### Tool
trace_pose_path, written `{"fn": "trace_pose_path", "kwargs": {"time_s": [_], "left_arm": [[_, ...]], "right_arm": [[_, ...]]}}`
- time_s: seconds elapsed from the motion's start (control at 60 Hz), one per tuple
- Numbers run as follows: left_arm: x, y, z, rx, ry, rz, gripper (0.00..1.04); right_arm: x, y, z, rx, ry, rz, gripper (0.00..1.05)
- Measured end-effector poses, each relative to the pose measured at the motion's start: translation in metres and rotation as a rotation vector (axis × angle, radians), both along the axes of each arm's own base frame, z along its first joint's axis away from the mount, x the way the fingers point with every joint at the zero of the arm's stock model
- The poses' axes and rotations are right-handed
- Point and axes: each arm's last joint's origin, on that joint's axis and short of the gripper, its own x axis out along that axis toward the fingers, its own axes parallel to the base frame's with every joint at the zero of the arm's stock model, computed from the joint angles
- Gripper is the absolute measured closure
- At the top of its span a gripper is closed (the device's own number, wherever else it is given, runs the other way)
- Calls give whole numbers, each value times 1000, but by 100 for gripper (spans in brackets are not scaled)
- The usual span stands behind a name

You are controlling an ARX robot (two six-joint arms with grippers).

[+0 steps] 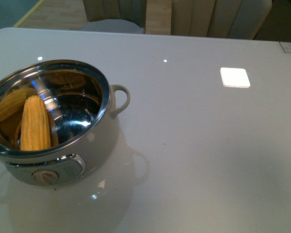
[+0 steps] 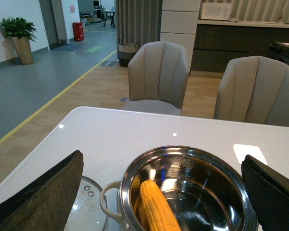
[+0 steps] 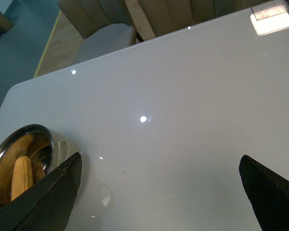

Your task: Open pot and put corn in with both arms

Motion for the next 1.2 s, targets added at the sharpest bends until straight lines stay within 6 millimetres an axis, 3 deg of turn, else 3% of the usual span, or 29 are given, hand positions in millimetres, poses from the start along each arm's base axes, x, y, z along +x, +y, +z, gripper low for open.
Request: {"fn": "trace_pose_path", "kwargs": {"time_s": [0.167,0.55,1.2], "left_arm": [[0,0,0,0,0,0,7],[0,0,0,0,0,0,7],[0,0,0,0,0,0,7]], "right_arm": [[-6,-10,-16,-239,-372,-70,36],[-21,-11,-50,-339,-406,-55,103],[-36,-11,-74,-338,-426,-59,103]]}}
